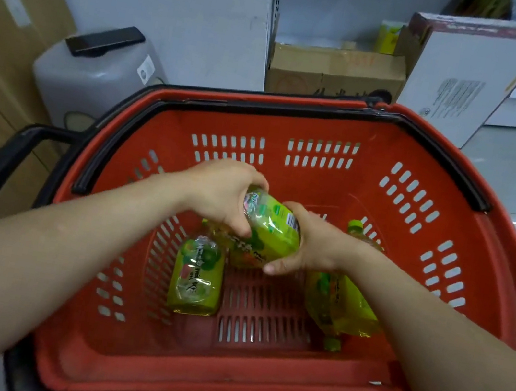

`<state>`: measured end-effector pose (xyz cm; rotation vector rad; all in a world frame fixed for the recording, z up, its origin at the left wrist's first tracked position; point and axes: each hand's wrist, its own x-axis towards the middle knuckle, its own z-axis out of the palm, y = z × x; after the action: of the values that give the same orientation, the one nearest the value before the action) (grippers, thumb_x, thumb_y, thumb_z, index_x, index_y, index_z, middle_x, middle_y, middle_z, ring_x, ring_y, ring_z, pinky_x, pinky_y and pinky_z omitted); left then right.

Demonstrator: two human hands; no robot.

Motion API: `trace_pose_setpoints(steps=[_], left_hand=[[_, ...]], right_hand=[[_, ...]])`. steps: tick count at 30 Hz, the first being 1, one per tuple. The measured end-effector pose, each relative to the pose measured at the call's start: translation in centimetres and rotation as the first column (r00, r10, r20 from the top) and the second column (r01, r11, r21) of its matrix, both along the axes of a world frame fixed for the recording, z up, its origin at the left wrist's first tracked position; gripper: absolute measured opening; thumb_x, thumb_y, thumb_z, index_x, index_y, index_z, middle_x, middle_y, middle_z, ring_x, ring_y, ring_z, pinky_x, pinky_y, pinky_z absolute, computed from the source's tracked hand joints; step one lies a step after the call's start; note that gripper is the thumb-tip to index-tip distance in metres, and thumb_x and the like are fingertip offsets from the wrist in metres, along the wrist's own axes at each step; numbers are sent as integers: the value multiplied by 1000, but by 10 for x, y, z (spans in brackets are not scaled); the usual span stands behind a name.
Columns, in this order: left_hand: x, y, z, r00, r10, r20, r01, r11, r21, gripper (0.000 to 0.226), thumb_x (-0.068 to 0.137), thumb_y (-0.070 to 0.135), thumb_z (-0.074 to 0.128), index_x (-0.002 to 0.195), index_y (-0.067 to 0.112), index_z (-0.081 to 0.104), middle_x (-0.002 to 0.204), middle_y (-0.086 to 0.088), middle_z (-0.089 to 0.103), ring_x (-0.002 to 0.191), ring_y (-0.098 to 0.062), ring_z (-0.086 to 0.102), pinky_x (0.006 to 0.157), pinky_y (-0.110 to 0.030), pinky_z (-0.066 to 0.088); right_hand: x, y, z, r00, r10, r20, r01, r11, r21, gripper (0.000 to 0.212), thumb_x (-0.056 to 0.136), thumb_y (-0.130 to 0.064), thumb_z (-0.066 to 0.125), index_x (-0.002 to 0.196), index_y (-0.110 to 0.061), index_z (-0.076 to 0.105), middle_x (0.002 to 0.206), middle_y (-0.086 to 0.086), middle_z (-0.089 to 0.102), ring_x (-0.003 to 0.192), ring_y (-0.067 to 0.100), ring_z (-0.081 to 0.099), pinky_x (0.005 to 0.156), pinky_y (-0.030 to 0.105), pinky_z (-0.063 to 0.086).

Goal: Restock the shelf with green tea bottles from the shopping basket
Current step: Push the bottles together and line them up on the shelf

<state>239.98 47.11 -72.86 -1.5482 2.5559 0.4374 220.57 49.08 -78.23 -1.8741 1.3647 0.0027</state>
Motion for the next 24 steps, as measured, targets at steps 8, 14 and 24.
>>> trace_pose_setpoints(steps=[8, 14, 24], left_hand=[[50, 43, 60, 784, 153, -601, -395, 870, -294, 53, 66, 42, 82, 115, 35, 62, 110, 7, 64, 105, -10, 58, 95, -36, 48], [60, 96, 69, 252, 476, -842, -559, 782, 275, 85, 58, 49, 84, 131, 31, 44, 123, 0, 59, 104, -15, 64, 86, -35, 54], [90, 166, 145, 42, 287, -957, -489, 841, 231, 50, 68, 28, 80, 114, 19, 61, 103, 3, 74, 92, -16, 71, 70, -25, 56]], right_hand=[[27, 1, 39, 949, -109, 296, 213, 915, -344, 70, 55, -50, 86, 112, -22, 56, 100, -3, 67, 87, 15, 65, 79, 39, 55], [36, 11, 94, 595, -280, 753, 256, 955, 153, 41, 76, -20, 78, 111, -8, 62, 98, 8, 74, 81, 20, 73, 69, 29, 60], [143, 67, 151, 174, -159, 972, -313, 927, 207, 55, 59, -55, 77, 103, -21, 76, 103, 8, 74, 92, 21, 72, 74, 31, 57]])
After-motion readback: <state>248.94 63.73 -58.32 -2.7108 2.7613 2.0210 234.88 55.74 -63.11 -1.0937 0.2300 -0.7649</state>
